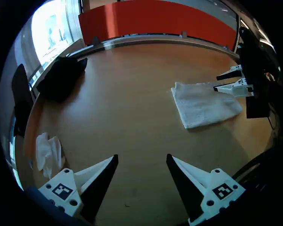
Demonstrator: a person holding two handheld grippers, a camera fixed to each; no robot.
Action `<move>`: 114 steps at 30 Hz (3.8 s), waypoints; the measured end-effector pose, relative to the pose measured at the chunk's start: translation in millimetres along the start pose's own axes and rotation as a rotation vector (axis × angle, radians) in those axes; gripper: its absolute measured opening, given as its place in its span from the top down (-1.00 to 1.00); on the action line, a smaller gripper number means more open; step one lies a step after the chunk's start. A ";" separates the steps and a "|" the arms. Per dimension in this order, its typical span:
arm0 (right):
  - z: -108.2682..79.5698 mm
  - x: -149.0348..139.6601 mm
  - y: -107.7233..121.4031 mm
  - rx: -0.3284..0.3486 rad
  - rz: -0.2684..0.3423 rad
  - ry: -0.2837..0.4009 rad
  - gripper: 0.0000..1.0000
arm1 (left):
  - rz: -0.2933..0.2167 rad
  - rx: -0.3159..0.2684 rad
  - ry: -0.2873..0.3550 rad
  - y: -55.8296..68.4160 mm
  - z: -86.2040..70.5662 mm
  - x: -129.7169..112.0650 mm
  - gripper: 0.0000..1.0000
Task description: Fold towel
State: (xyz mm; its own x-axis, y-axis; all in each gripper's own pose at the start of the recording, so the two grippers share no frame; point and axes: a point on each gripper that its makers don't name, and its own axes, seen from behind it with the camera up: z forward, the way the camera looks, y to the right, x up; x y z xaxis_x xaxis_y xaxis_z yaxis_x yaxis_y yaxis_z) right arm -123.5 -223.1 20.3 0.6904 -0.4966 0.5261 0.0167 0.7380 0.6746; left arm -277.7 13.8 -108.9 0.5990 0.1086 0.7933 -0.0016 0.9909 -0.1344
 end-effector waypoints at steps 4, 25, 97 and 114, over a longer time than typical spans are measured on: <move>-3.9 0.6 -2.7 0.003 0.002 0.008 -0.92 | 0.001 0.007 0.002 -0.2 -3.8 -1.8 -0.89; -67.2 -71.4 -10.6 -0.008 0.035 -0.024 -0.92 | -0.019 0.013 0.001 9.0 -26.7 -18.9 -0.89; -116.9 -83.4 15.1 -0.006 -0.061 -0.009 0.92 | -0.048 0.032 0.007 8.7 -45.8 -30.3 -0.89; -129.4 -53.0 18.8 -0.017 -0.079 0.041 0.92 | -0.058 0.037 0.014 7.7 -47.4 -28.6 -0.89</move>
State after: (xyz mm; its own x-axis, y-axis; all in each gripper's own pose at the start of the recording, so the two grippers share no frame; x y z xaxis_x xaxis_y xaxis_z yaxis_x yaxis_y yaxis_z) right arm -66.2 -123.8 -61.8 0.7154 -0.5347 0.4497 0.0847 0.7052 0.7039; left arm -256.9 14.6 -160.8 0.6098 0.0503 0.7910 0.0041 0.9978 -0.0666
